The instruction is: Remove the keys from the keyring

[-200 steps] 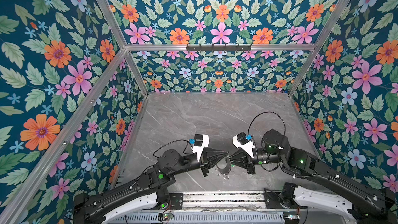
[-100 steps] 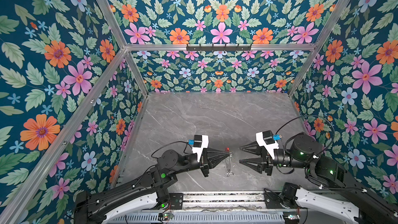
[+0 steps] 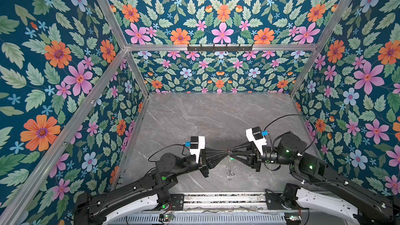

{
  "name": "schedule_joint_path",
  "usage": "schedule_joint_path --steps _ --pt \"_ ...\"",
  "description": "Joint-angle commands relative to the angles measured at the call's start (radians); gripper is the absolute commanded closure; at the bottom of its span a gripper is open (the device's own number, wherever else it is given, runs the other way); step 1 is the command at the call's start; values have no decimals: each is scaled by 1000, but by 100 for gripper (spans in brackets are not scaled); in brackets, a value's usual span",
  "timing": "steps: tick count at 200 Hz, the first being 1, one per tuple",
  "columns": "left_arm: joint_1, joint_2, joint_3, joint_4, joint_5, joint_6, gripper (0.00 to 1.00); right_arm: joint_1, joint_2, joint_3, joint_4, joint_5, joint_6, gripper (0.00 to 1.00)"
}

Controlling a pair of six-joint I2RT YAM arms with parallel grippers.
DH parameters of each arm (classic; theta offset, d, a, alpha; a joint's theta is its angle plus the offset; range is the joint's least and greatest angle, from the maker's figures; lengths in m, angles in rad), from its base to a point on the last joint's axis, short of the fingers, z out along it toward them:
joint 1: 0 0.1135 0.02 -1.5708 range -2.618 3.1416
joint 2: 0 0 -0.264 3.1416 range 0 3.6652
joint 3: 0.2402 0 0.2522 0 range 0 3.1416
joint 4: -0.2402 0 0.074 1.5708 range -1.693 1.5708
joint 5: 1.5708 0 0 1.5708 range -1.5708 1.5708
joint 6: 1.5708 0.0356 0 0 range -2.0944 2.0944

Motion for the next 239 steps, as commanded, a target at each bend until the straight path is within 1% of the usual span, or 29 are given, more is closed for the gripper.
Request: schedule_joint_path --steps 1,56,77,88,99,108,123,145,170,190,201,239 --pt "-1 -3 -3 51 -23 5 100 1 -3 -1 52 -10 13 84" --pt "1 12 0 60 -27 4 100 1 -8 2 33 -21 13 100" --pt "0 9 10 31 -37 -15 100 1 -12 27 -32 -14 4 100" --pt "1 -2 19 -11 -34 -26 79 0 -12 59 -105 -11 -18 100" --pt "0 -15 38 -80 -28 -35 65 1 -2 104 -210 -2 -48 100" --pt "0 -23 60 -158 -21 -39 58 -1 12 148 -309 -3 -79 100" --pt "0 -16 120 -319 -2 -38 53 -6 41 218 -468 -9 -128 100" --pt "1 42 233 -561 35 -35 53 -13 89 308 -621 -12 -185 100" --pt "0 88 319 -693 83 -36 55 -17 127 379 -713 -7 -229 100" --pt "0 108 364 -748 99 -25 57 -20 163 430 -765 -4 -252 100" --pt "0 121 387 -773 111 -18 60 -19 180 447 -781 1 -258 100" --pt "1 156 419 -795 147 -9 67 -20 214 477 -817 10 -274 100"
